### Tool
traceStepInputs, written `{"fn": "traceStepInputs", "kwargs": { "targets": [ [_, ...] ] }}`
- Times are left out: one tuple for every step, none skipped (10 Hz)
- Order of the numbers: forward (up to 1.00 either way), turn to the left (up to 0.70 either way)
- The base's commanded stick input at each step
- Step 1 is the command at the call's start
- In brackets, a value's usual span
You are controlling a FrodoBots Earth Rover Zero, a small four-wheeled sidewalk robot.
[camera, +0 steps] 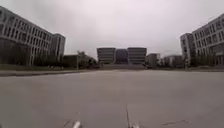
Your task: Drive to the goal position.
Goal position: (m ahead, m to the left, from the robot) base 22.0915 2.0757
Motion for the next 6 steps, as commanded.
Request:
{"fn": "traceStepInputs", "kwargs": {
  "targets": [
    [0.7, 0.0],
    [0.7, 0.0],
    [0.7, 0.0],
    [0.7, 0.0],
    [0.7, 0.0],
    [0.7, 0.0]
  ]
}}
